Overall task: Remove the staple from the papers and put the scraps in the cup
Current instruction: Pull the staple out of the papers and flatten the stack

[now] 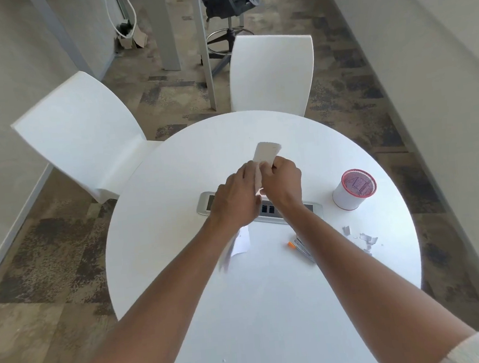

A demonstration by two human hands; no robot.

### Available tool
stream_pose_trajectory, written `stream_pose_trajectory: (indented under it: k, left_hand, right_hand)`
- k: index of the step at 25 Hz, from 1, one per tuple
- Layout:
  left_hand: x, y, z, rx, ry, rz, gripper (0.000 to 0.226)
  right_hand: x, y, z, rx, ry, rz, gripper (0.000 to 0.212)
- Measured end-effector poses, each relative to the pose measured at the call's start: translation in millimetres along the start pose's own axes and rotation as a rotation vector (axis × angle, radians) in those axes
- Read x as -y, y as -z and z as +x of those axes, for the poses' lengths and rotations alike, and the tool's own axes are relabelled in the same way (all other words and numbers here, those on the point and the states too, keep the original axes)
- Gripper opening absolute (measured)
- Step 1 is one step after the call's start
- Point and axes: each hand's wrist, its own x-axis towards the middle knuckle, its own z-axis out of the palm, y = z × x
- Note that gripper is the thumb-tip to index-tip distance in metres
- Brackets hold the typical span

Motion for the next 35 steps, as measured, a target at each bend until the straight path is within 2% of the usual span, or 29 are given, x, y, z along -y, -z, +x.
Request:
stream_pose_trajectory:
  k: [2, 3, 5, 7, 10, 12, 15, 19, 24, 35]
  left_hand:
    - [12.5, 14.8, -1.0, 0.09, -0.065, -0.202, 0.083]
    - [18.0, 24.8, 0.0, 0.081, -0.064, -0.325, 0.085]
    - [28.1, 44.2, 7.9, -0.102, -0.066, -0.429, 0.073]
    - [37.6, 59.5, 16.8, -0.266, -0.076, -0.403, 0.06]
    - [42.2, 69.8, 23.5, -0.236, -0.074, -0.503, 0.035]
    - [39.2, 70.6, 22.8, -0.184, -0.003, -0.596, 0.02]
    - [37.8, 65.1, 21.3, -0.113, 0.136, -0.657, 0.013]
    - [39.2, 59.6, 18.9, -0.041, 0.21, -0.754, 0.015]
    - [34.5, 59.6, 13.4, -0.03, 0.288, -0.835, 0.022]
    - [32.2, 68.3, 7.4, 0.032, 0.299, -0.937, 0.015]
  right_hand:
    - [-0.9, 7.6, 4.1, 0.037, 0.046, -0.017, 0.024]
    - [-0.6, 11.4, 5.2, 0.064, 0.09, -0.039, 0.02]
    - [-1.2, 17.0, 6.8, 0.139, 0.189, -0.064, 0.016]
    - [-1.3, 21.0, 6.2, 0.245, 0.255, -0.057, 0.017]
    - [0.4, 24.3, 1.7, 0.405, 0.267, -0.006, 0.022]
    - [1.0, 25.9, -1.6, 0.475, 0.255, 0.028, 0.023]
    - [-1.7, 28.0, -2.6, 0.523, 0.224, 0.062, 0.022]
    - [-5.0, 29.4, -2.3, 0.509, 0.168, 0.148, 0.01]
    - [0.6, 32.5, -4.8, 0.391, 0.132, 0.182, 0.02]
    - [7.0, 34.8, -5.3, 0.349, 0.07, 0.282, 0.011]
